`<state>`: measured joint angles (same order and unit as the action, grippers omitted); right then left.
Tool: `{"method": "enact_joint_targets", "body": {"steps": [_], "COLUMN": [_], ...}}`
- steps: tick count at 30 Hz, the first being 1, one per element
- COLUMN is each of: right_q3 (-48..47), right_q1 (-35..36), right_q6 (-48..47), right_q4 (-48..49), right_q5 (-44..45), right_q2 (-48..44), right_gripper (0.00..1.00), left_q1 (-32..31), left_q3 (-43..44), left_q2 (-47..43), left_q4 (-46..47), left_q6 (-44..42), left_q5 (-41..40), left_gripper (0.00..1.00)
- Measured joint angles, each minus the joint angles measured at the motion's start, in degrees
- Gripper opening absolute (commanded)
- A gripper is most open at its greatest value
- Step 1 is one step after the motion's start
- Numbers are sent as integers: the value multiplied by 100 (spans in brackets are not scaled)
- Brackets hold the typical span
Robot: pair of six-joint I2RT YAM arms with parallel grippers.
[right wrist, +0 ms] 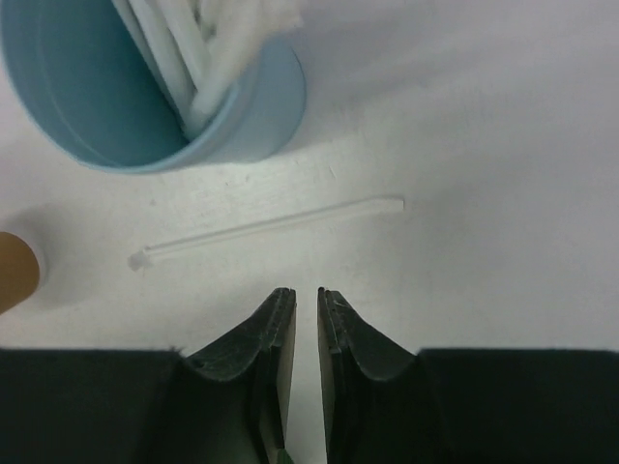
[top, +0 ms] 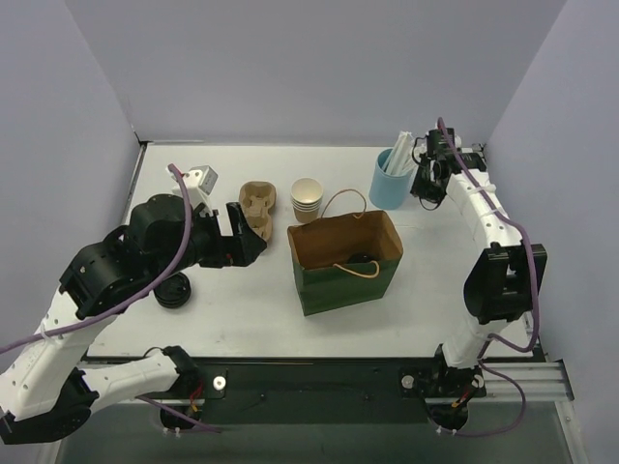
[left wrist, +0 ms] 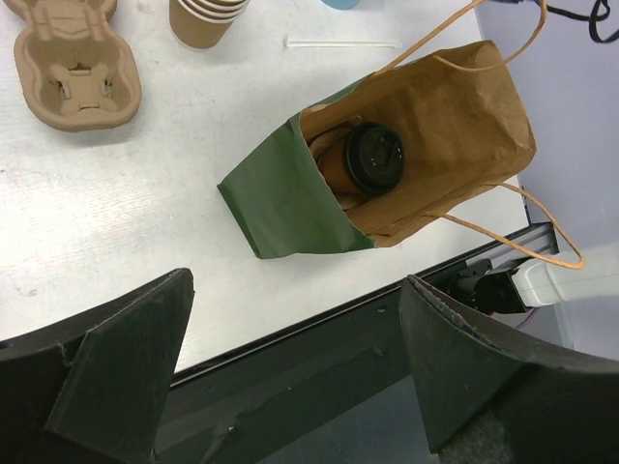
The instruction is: Pack the takeout coffee
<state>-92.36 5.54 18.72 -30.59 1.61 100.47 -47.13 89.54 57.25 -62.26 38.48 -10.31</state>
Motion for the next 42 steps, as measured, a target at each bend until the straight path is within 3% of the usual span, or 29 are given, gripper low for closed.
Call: {"method": "enact_joint_targets", "body": {"steps": [6, 9, 12, 22, 42], "right_q3": [787, 839, 824, 258, -992], "right_q1": [-37, -68, -144, -643, -640], "right_q6": [1141, 1904, 2688, 4752, 5545], "right_q4": [-42, -81, -192, -927, -1513], "right_q5": [422, 684, 839, 929, 848], "right_q2": [-518, -625, -568, 614, 1895], "right_gripper": [24, 38, 33, 38, 35], "left_q1": [7, 11, 26, 28, 63], "left_q3": [35, 35, 35, 35, 42], "left_q2": [118, 133, 129, -46, -153], "left_q4": [-96, -105, -107, -225, -339], "left_q6": [-15, -13, -9, 48, 83], "left_q5": [13, 26, 35, -17, -282], "left_gripper": [97, 97, 97, 97, 97]}}
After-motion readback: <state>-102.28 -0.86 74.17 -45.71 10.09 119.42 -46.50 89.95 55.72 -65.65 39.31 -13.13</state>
